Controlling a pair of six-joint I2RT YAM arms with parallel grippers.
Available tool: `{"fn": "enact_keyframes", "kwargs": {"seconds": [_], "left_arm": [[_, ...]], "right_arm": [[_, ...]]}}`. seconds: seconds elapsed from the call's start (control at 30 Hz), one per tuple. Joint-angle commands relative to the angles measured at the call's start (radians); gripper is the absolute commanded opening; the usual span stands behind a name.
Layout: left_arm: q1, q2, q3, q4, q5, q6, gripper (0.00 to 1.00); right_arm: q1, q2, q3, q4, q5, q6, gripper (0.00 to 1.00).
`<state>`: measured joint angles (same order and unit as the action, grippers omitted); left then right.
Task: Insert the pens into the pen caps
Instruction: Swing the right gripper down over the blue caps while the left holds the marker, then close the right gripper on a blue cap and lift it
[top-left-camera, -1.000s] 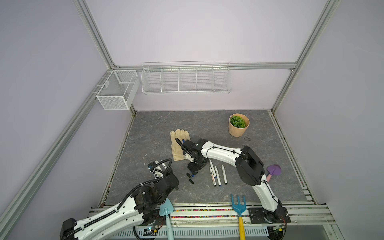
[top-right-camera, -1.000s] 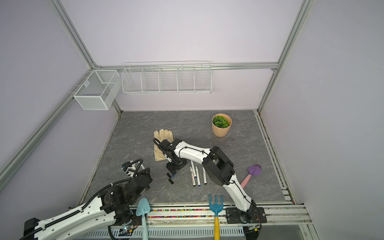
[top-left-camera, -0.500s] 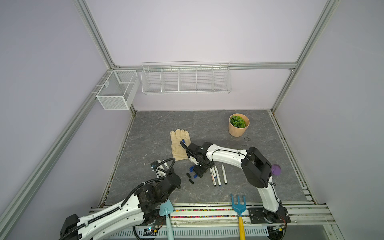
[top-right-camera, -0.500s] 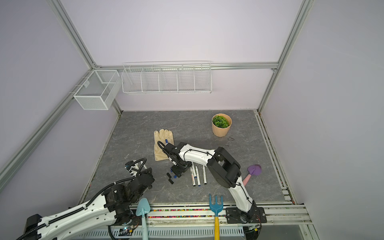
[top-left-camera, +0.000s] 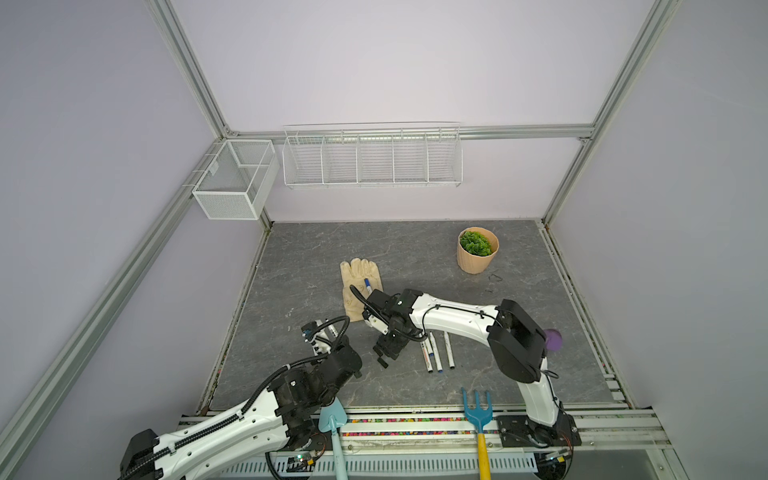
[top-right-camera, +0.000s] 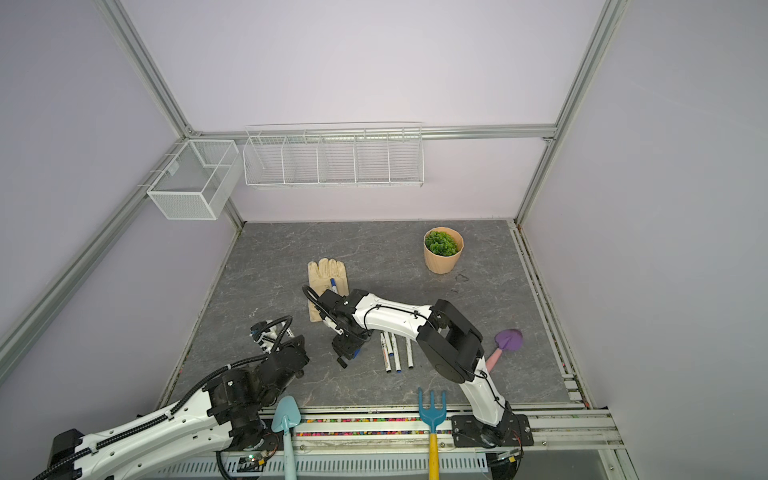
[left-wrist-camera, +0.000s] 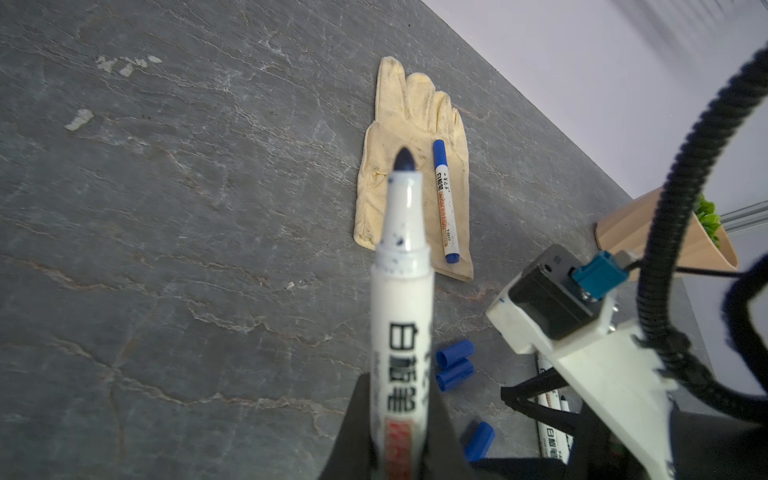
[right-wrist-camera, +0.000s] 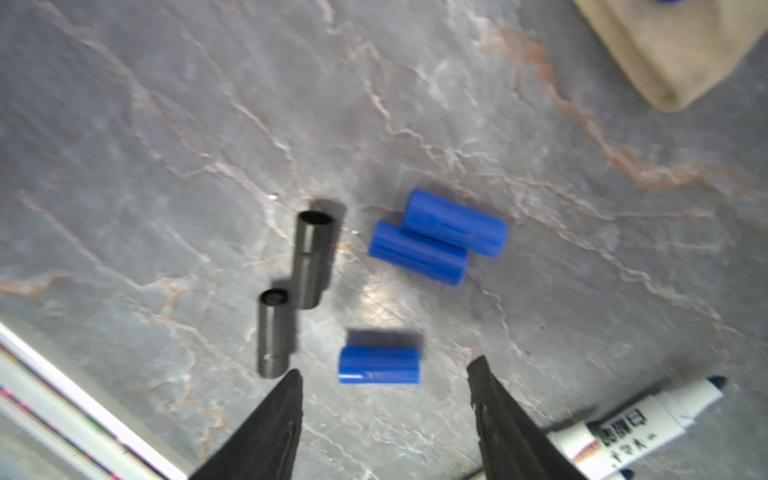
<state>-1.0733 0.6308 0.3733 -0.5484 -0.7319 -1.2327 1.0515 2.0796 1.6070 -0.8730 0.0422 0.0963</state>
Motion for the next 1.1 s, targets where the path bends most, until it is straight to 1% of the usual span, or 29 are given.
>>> {"fn": "enact_keyframes", "kwargs": {"seconds": [0.0, 0.1, 0.33, 0.47, 0.77, 1.07], "left_arm": [[0.003, -0.005, 0.017, -0.003, -0.009, 0.0, 0.0], [0.003, 0.005, 0.018, 0.004, -0.004, 0.005, 0.0], [0.003, 0.026, 0.027, 0.016, 0.002, 0.018, 0.0], [0.003, 0.024, 0.026, 0.016, 0.002, 0.019, 0.0], [0.003, 0.022, 0.018, 0.027, 0.011, 0.022, 0.0], [0.003, 0.022, 0.019, 0.031, 0.011, 0.024, 0.0]], "right_arm": [[-0.003, 0.01, -0.019, -0.032, 0.066, -0.011, 0.67], [-0.003, 0.007, -0.034, -0.029, 0.081, -0.002, 0.67], [-0.002, -0.009, -0.033, 0.004, 0.051, -0.007, 0.67], [0.002, 0.008, -0.019, 0.001, 0.035, -0.015, 0.67], [0.005, 0.051, -0.016, -0.015, 0.068, -0.012, 0.67], [0.005, 0.047, -0.04, -0.029, 0.098, 0.006, 0.67]]}}
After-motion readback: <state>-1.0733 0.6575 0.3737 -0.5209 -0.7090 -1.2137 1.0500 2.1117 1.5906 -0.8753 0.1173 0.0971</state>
